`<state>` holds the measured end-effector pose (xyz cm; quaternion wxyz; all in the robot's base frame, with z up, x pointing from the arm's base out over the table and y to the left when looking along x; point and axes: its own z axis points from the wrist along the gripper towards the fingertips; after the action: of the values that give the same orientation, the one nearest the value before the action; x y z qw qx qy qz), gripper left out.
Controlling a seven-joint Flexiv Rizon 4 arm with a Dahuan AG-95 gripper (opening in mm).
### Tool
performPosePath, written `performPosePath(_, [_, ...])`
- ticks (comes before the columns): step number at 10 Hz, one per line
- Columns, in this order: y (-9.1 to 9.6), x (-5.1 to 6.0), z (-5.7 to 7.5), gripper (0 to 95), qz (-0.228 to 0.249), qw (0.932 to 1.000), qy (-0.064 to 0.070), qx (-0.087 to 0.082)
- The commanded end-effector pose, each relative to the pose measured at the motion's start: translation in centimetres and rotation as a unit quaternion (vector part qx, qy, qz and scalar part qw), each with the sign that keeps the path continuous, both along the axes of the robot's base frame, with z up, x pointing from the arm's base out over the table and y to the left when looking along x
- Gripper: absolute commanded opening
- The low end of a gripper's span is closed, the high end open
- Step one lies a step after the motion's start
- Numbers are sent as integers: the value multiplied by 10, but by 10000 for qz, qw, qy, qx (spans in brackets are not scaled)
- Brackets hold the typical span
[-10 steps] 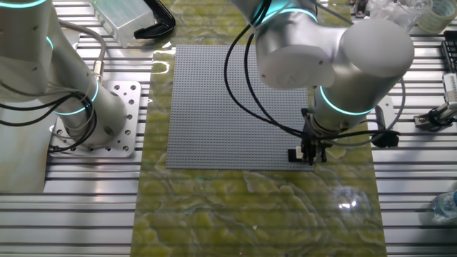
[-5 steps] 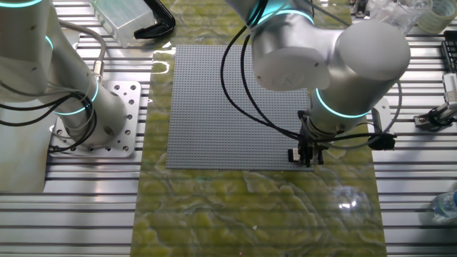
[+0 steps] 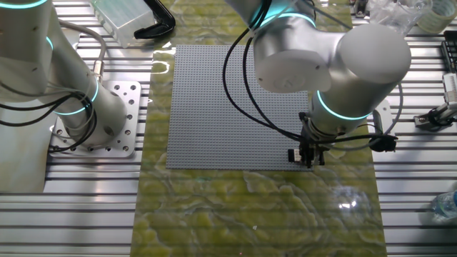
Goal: Build with small Lego blocks
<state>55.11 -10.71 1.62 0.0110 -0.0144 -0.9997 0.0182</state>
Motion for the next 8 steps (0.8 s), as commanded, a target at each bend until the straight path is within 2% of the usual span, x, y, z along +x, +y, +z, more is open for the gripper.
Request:
performPosePath(1, [0, 1, -1, 0, 7, 10000, 7, 22])
performPosePath(8, [2, 2, -3, 0, -12, 9999, 31, 97])
